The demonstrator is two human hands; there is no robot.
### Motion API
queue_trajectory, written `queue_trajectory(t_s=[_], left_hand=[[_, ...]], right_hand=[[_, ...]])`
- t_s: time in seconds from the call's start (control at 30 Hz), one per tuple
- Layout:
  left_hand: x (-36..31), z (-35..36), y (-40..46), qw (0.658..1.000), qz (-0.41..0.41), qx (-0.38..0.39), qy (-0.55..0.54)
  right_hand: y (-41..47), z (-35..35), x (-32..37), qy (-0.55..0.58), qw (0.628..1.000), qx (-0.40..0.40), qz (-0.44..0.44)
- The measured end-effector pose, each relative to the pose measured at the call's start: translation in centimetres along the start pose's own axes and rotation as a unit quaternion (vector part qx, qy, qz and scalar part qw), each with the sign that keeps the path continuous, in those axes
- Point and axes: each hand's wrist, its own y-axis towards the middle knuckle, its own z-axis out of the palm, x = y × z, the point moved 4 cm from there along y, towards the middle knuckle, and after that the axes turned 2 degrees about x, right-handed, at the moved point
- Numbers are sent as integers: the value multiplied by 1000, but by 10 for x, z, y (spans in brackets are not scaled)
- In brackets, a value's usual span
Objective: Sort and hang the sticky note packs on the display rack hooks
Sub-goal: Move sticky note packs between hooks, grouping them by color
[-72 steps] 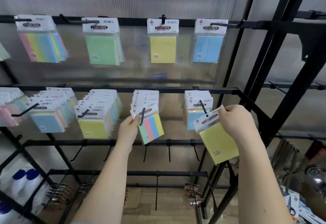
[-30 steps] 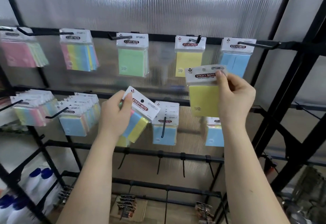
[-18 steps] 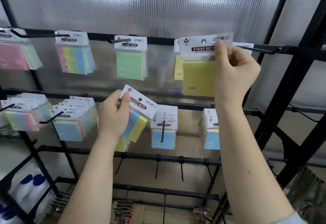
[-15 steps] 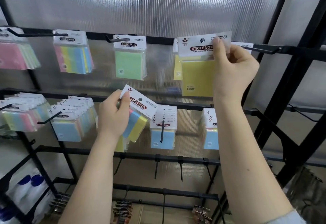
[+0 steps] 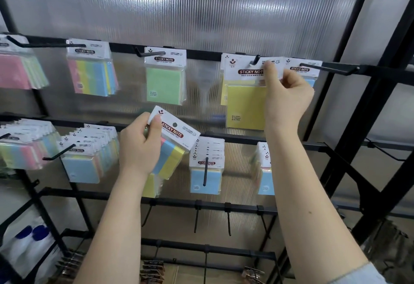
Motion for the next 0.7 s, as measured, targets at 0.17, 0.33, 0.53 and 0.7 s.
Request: queue_trajectory(t_s=[0.17, 0.33, 0.53, 0.7], left_hand=[[0, -1, -5, 1000, -24, -3, -11], [4, -2, -3, 999, -49, -12, -14], [7, -3, 2, 998, -56, -21, -5], [12, -1, 6, 998, -57, -10, -24]], right_hand=[[23, 15, -23, -29, 998, 17, 51], [50, 34, -49, -64, 994, 14, 91], [69, 47, -60, -96, 991, 9, 94], [76, 50, -65, -115, 988, -23, 95]])
